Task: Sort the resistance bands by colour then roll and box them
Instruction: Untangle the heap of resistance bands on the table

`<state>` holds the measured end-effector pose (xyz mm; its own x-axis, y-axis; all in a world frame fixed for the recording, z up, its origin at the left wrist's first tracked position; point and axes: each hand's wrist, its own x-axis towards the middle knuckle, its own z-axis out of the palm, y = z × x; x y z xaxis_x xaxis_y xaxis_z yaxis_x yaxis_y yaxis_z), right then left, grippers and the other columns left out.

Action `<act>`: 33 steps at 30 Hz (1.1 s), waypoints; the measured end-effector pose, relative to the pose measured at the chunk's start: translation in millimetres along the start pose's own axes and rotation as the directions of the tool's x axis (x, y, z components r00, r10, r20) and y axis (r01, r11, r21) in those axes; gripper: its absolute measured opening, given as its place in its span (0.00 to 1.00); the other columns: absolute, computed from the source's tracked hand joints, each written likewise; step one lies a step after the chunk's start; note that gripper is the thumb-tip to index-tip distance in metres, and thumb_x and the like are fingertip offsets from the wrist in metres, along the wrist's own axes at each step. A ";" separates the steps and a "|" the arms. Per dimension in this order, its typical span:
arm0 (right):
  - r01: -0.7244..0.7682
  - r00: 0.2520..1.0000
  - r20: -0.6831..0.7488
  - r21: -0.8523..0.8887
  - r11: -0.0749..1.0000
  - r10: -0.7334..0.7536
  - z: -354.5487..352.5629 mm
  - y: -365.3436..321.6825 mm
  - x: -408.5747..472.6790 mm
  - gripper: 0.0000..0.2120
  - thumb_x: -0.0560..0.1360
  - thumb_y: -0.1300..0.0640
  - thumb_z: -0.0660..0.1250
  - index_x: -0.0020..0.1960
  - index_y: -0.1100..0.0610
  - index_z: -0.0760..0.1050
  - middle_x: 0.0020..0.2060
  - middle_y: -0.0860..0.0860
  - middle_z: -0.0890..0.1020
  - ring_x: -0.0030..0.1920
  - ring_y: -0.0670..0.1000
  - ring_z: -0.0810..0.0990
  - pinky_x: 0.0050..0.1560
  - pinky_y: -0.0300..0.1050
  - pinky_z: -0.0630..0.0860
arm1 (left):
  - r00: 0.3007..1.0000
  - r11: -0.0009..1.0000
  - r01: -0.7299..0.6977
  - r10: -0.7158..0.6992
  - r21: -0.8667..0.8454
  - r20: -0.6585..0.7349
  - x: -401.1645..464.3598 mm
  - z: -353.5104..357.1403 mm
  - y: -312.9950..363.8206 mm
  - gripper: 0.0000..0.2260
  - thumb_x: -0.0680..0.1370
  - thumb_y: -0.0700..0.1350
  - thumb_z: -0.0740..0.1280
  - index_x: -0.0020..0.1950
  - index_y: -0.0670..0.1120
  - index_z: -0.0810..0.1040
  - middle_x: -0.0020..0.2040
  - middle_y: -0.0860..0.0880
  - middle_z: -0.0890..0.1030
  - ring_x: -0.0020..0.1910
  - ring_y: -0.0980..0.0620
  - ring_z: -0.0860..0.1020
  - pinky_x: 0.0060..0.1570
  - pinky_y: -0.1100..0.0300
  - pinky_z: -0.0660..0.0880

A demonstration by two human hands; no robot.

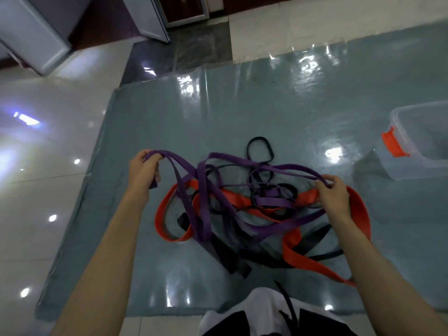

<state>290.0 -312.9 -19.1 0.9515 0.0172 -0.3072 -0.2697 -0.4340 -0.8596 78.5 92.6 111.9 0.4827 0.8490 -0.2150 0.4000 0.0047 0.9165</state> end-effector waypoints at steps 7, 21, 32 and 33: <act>-0.056 0.996 0.074 -0.017 0.998 0.057 -6.4 2.0 -12.4 0.08 0.79 0.54 0.71 0.51 0.57 0.84 0.45 0.58 0.86 0.47 0.58 0.83 0.52 0.51 0.78 | 0.998 0.959 0.063 -0.054 -0.276 0.038 -18.3 -15.4 37.6 0.10 0.79 0.45 0.66 0.37 0.51 0.73 0.25 0.55 0.64 0.21 0.56 0.61 0.20 0.64 0.60; -0.200 0.971 0.177 0.241 0.950 0.160 -6.2 -19.6 -16.6 0.11 0.80 0.51 0.68 0.55 0.58 0.78 0.33 0.53 0.78 0.31 0.51 0.76 0.31 0.45 0.71 | 0.971 0.672 0.143 0.046 -0.727 0.233 -44.5 -32.6 74.1 0.09 0.80 0.45 0.63 0.41 0.46 0.76 0.39 0.49 0.77 0.41 0.50 0.80 0.55 0.54 0.81; -0.200 0.976 0.175 0.472 0.858 0.131 -1.3 -34.4 -19.2 0.08 0.82 0.54 0.69 0.57 0.57 0.74 0.38 0.56 0.80 0.30 0.52 0.82 0.27 0.45 0.82 | 0.994 0.607 0.050 0.044 -0.793 0.096 -41.6 -37.5 81.0 0.08 0.81 0.45 0.64 0.43 0.44 0.77 0.40 0.49 0.78 0.39 0.51 0.81 0.45 0.60 0.80; -0.192 0.977 0.175 0.490 0.850 0.120 -0.3 -35.5 -19.9 0.07 0.82 0.56 0.69 0.56 0.57 0.74 0.40 0.57 0.82 0.34 0.54 0.83 0.29 0.46 0.83 | 0.994 0.628 0.044 0.048 -0.777 0.095 -39.2 -36.2 79.7 0.09 0.81 0.44 0.63 0.42 0.44 0.77 0.40 0.49 0.78 0.39 0.50 0.81 0.44 0.60 0.79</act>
<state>280.7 -298.0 17.7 0.8716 0.1228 -0.4746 -0.4846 0.0694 -0.8720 63.3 78.8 205.6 0.5732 0.7942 -0.2016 -0.3335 0.4509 0.8279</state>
